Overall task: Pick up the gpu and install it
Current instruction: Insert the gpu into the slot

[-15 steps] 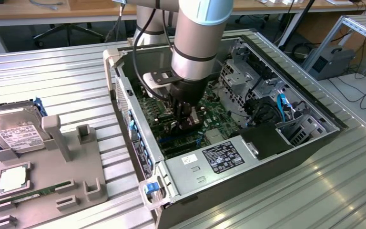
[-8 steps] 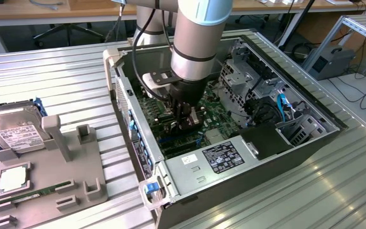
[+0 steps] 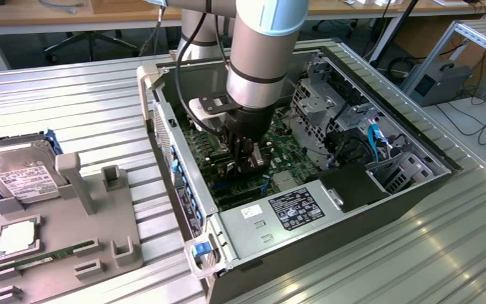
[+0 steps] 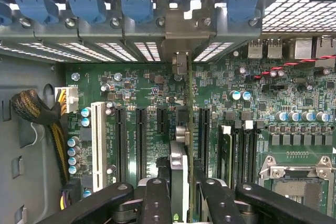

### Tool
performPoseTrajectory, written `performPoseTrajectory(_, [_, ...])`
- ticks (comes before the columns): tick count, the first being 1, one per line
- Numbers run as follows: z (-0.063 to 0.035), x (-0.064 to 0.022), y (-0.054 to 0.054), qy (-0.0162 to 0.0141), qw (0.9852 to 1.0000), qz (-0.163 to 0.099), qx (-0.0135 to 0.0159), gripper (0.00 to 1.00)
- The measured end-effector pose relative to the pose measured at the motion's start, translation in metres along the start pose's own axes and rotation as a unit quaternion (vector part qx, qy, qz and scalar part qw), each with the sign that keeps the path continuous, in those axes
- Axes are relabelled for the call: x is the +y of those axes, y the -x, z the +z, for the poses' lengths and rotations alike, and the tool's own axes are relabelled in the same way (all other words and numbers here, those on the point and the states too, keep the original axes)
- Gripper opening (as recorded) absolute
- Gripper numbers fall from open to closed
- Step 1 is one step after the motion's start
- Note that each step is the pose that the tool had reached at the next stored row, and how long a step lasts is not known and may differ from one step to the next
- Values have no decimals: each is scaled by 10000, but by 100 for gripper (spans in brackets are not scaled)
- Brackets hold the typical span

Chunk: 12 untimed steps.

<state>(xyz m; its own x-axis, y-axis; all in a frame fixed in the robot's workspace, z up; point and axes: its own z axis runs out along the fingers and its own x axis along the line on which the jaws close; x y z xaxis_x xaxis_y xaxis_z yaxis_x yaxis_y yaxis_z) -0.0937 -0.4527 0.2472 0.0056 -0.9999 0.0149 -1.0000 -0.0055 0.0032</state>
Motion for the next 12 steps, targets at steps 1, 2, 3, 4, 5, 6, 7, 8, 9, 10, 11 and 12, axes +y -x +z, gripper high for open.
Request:
performPoseTrajectory(1, [0,3,0,0,10000,0,0,27])
performPoseTrajectory(2, [-1,11,0,-4,10000,0,1,27])
performPoseTrajectory(3, [0,14,0,-7,10000,0,0,27])
performPoseTrajectory(4, [0,16,0,-7,10000,0,0,27])
performPoseTrajectory(5, [0,17,0,-8,10000,0,0,27])
performPoseTrajectory(6, [0,18,0,-9,10000,0,0,27])
performPoseTrajectory(7, [0,18,0,-9,10000,0,0,27])
performPoseTrajectory(8, [0,18,0,-9,10000,0,0,27])
performPoseTrajectory(9, [0,18,0,-9,10000,0,0,27])
performPoseTrajectory(10, [0,18,0,-9,10000,0,0,27])
performPoseTrajectory(11, [0,18,0,-9,10000,0,0,27])
performPoseTrajectory(12, [3,18,0,-10,10000,0,-5,28])
